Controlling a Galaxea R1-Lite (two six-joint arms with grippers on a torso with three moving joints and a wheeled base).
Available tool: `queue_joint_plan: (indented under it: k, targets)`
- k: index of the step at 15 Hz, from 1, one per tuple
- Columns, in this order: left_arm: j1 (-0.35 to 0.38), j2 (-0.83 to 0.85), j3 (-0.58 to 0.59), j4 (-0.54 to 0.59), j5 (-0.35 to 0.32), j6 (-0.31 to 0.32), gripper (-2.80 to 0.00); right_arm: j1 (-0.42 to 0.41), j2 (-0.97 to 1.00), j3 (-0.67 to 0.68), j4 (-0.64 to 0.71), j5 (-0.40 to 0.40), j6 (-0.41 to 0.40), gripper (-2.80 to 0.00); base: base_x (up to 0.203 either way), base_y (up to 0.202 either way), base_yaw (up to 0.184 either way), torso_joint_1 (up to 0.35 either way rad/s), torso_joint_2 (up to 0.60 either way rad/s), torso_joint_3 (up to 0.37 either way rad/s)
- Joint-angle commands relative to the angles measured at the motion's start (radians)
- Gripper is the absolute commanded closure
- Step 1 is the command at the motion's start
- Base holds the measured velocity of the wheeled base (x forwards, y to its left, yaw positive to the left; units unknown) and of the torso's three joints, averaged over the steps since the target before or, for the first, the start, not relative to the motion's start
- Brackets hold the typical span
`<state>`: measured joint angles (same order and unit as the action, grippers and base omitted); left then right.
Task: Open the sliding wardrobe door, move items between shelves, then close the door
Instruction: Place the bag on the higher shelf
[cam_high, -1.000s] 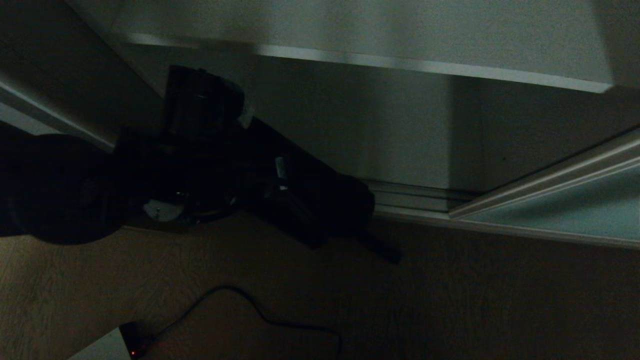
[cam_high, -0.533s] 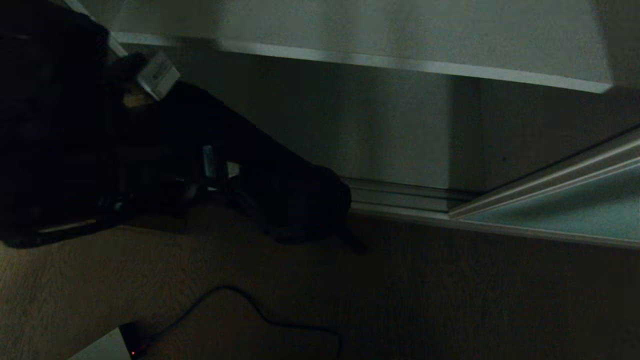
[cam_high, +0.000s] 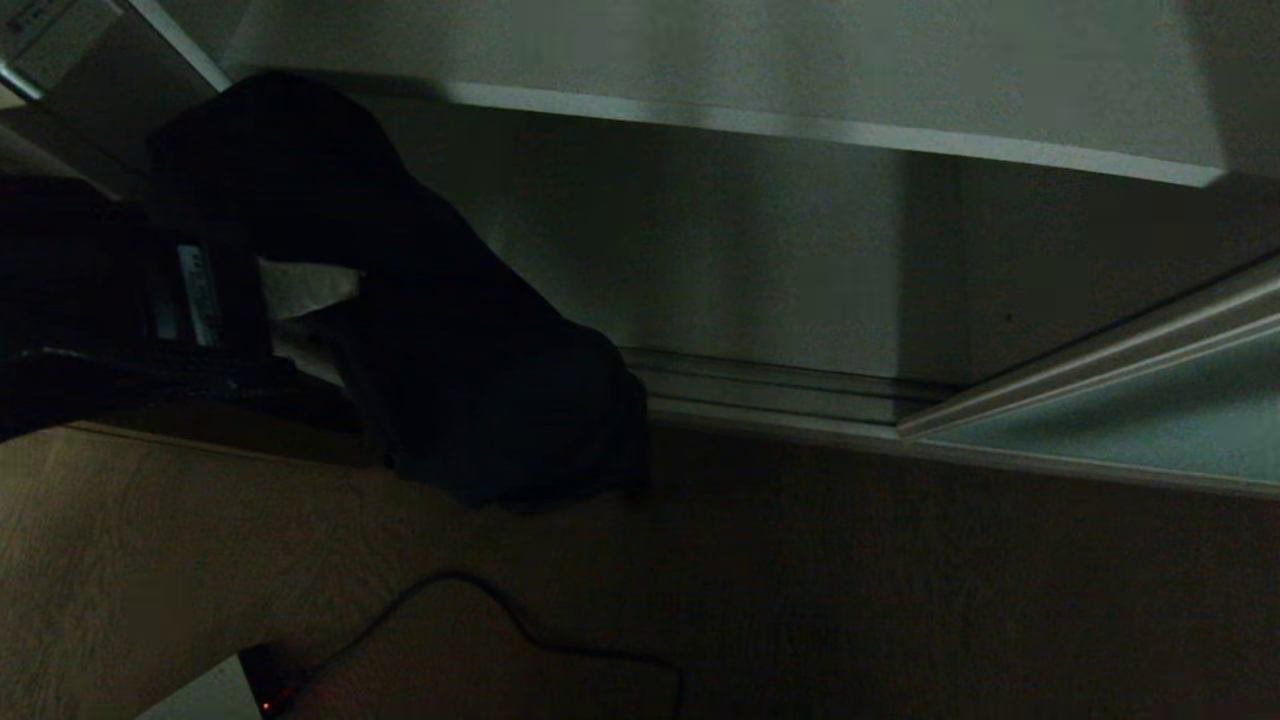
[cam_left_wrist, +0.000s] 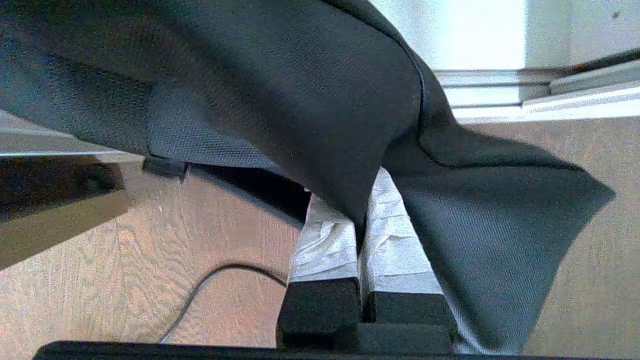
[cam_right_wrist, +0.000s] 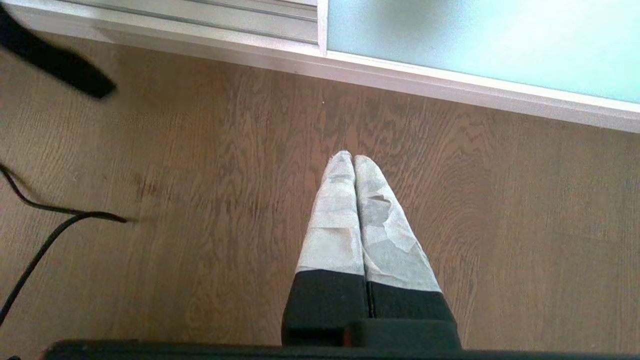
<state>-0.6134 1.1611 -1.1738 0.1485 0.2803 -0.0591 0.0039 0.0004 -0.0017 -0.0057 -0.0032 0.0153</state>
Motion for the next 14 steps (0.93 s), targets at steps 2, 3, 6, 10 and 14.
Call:
queue_joint_plan:
  k: [2,3,6,10,14]
  targets:
    - [0.0,-0.018,-0.001,-0.001,0.002,-0.001,0.0,0.001,-0.002,0.0,0.0,0.0,0.0,0.0,0.0,0.0,0.0,0.0,0.0,0.0]
    - [0.0,-0.018,-0.001,-0.001,0.002,-0.001,0.0,0.001,-0.002,0.0,0.0,0.0,0.0,0.0,0.0,0.0,0.0,0.0,0.0,0.0]
    - [0.0,-0.018,-0.001,-0.001,0.002,-0.001,0.0,0.001,-0.002,0.0,0.0,0.0,0.0,0.0,0.0,0.0,0.0,0.0,0.0,0.0]
    - [0.0,-0.018,-0.001,-0.001,0.002,-0.001,0.0,0.001,-0.002,0.0,0.0,0.0,0.0,0.0,0.0,0.0,0.0,0.0,0.0,0.0]
    - [0.007,-0.124,-0.012,-0.003,0.066,0.139,0.0,0.001,-0.002,0.0,0.0,0.0,0.0,0.0,0.0,0.0,0.0,0.0,0.0,0.0]
